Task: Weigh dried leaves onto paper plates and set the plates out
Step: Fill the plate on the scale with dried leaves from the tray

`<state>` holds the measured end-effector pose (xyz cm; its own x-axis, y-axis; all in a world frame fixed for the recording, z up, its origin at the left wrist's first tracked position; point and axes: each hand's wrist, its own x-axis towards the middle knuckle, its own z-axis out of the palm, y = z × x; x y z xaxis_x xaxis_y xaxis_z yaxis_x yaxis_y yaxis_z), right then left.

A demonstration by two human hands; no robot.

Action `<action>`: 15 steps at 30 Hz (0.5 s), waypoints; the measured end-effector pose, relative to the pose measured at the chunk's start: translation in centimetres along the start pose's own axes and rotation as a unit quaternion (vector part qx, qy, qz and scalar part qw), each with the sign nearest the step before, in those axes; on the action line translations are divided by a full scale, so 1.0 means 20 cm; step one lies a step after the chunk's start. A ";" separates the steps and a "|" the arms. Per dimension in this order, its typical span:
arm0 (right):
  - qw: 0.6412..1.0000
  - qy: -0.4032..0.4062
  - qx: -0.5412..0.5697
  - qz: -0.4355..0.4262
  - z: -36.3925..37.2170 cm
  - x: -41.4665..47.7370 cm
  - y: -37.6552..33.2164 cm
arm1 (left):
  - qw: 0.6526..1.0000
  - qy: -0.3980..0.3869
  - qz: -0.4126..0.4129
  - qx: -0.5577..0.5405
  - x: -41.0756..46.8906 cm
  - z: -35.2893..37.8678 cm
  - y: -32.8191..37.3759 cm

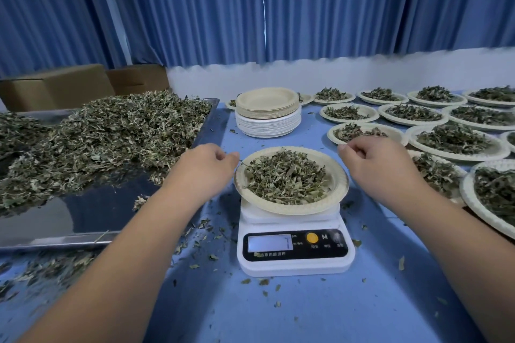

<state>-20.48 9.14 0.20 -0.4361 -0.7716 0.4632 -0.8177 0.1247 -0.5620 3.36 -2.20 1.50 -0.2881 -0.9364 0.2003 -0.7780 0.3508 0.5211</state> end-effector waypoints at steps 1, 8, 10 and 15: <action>1.000 -0.012 -0.015 0.005 0.00 0.00 0.00 | 0.999 -0.021 -0.015 -0.044 0.00 0.00 0.00; 0.998 -0.052 0.025 0.030 0.00 0.00 -0.02 | 0.935 -0.175 -0.122 -0.283 -0.02 0.01 0.04; 0.995 -0.055 0.065 0.054 -0.01 0.00 -0.02 | 0.920 -0.169 -0.115 -0.335 -0.02 0.02 0.04; 0.955 -0.059 0.244 0.156 -0.03 0.01 -0.03 | 0.880 -0.113 -0.084 -0.453 0.00 0.06 0.04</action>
<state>-20.20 9.34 1.04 -0.5616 -0.8125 0.1564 -0.3694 0.0770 -0.9261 2.01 -1.96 0.86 -0.3956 -0.9165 -0.0600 -0.0856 -0.0282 0.9959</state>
